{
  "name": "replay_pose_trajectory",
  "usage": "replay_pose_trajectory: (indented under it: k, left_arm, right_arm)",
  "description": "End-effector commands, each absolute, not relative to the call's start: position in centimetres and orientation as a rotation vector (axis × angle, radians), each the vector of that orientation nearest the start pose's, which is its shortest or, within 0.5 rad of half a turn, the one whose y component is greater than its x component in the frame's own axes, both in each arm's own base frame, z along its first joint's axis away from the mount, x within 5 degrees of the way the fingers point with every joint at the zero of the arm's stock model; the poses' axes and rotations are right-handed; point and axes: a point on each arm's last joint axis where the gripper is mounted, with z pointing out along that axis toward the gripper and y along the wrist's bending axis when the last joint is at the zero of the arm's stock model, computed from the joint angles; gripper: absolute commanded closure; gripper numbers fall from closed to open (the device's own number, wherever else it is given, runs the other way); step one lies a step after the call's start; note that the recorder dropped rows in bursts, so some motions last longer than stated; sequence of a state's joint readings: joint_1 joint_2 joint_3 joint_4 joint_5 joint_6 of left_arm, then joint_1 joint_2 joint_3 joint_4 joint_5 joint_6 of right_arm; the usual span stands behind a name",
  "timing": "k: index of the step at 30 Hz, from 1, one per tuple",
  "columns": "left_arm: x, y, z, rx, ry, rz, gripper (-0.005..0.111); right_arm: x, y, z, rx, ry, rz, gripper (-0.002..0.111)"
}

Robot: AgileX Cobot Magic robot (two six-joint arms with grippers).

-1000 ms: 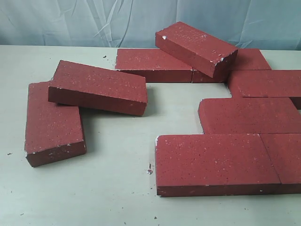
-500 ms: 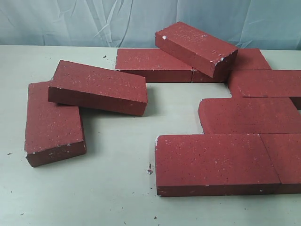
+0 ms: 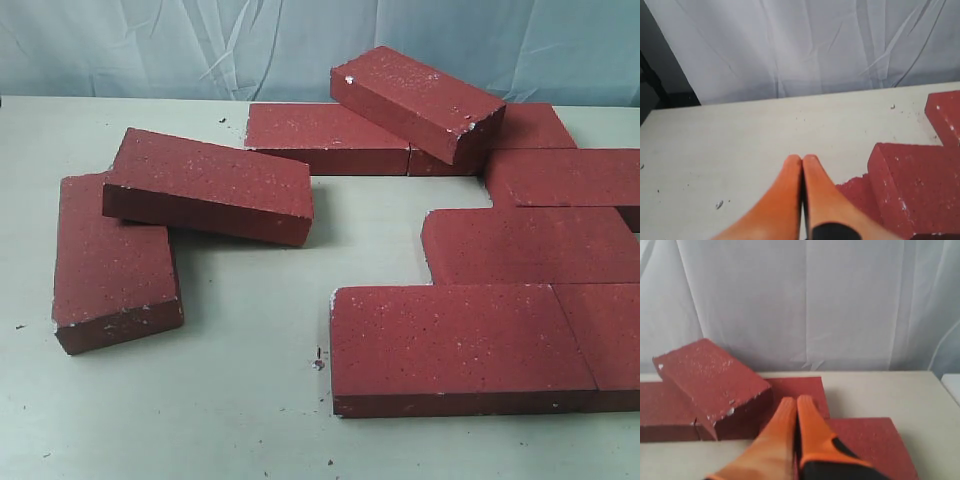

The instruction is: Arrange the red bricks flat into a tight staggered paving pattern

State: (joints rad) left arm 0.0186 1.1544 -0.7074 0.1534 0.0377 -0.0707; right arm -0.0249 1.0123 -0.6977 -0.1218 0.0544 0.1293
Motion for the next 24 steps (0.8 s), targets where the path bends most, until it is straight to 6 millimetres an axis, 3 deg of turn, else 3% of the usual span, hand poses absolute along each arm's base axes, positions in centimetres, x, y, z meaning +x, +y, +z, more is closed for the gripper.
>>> replay_pose_trajectory:
  k: [1,15,24]
  left_arm:
    - [26.3,0.6,28.1,0.060,2.072,0.079,0.107]
    - [30.2,0.7,23.5,0.144,2.416,0.094,0.107]
    - [32.6,-1.0,22.0,0.318,2.471,-0.116,0.107]
  right_arm:
    - [24.7,0.5,31.0,-0.046,2.025,-0.026,0.109]
    - [32.3,7.8,26.1,-0.391,2.313,0.030,0.109]
    - [35.5,11.4,23.2,-0.571,2.476,0.007,0.109]
